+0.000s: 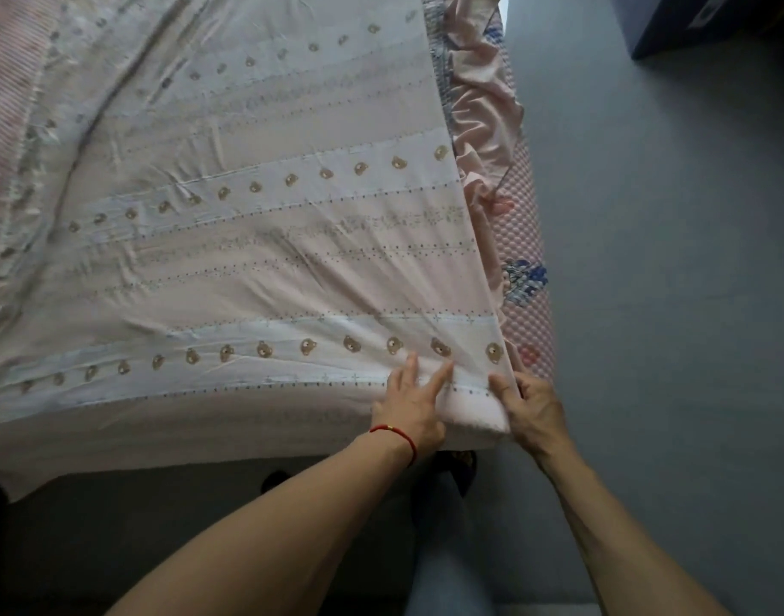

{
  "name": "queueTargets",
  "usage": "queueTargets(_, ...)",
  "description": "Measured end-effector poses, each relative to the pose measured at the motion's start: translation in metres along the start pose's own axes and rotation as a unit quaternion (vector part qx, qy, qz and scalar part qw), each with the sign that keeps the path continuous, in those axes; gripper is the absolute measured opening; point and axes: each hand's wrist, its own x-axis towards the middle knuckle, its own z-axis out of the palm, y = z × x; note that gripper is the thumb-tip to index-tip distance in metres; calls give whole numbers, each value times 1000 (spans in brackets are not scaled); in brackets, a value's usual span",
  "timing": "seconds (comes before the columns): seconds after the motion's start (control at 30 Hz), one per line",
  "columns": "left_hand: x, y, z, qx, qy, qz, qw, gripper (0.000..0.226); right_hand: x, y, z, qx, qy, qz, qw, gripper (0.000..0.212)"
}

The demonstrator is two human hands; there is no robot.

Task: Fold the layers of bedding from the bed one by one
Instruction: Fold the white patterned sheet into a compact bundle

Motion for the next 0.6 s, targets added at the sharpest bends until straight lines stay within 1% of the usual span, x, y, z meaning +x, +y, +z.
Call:
queueTargets(0.1,1,4,8,18,-58,44,997,85,-5,13,-18,-18,15,25,999,26)
queueTargets(0.2,7,2,18,10,-102,79,992,79,-2,40,-31,-79,26,49,995,26)
queueTargets(0.27,9,-4,25,-14,-122,80,989,75,5,50,-27,-112,27,62,991,24)
queueTargets(0.33,6,-12,30,-37,-129,68,989,74,13,52,-23,-147,12,76,986,21)
queueTargets(0.4,3,-29,33,-55,-114,47,991,74,20,59,-19,-184,4,97,978,25)
queueTargets(0.47,-1,-51,35,-80,-84,19,993,74,22,65,-18,-229,1,135,964,33)
queueTargets(0.53,-9,-75,31,-104,-50,-19,993,73,14,63,-14,-299,-6,184,936,35)
queueTargets(0.57,-13,-87,28,-113,-33,-40,992,73,8,61,-9,-335,4,195,922,38)
queueTargets(0.6,-20,-99,24,-124,-17,-61,990,72,-2,52,0,-358,27,188,914,45)
